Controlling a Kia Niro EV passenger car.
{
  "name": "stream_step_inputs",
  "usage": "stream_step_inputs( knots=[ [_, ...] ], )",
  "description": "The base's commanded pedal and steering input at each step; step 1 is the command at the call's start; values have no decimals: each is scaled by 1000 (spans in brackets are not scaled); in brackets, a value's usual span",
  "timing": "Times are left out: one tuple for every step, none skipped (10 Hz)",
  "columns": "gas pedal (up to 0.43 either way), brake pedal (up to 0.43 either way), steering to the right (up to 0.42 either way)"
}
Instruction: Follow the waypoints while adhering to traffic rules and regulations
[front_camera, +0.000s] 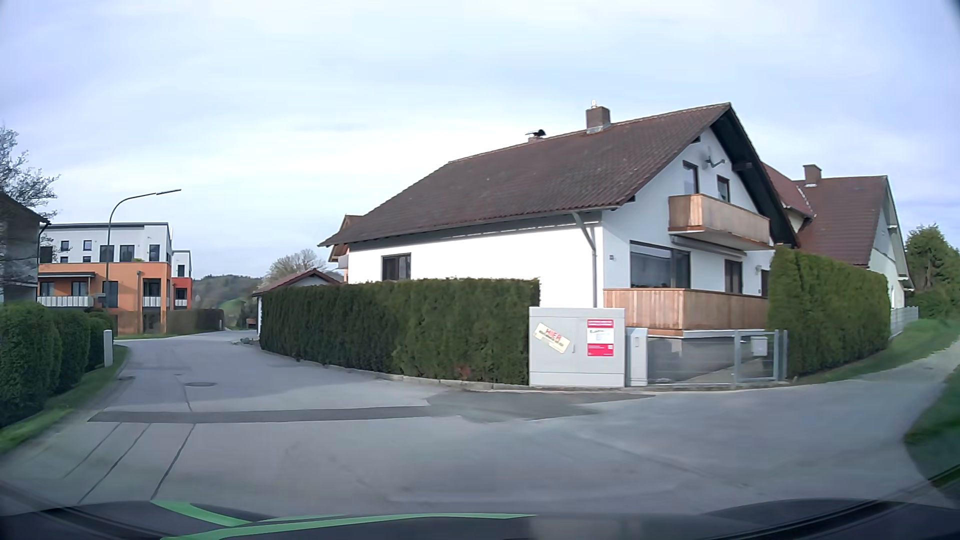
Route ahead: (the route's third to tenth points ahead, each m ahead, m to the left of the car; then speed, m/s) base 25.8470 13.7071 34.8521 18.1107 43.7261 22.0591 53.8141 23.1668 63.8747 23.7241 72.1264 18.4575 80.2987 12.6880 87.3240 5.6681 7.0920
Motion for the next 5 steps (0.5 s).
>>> stream_step_inputs(
  knots=[
    [59,0,-220],
    [59,0,-220],
    [67,0,-220],
    [67,0,-218],
    [79,0,-216]
  ],
)
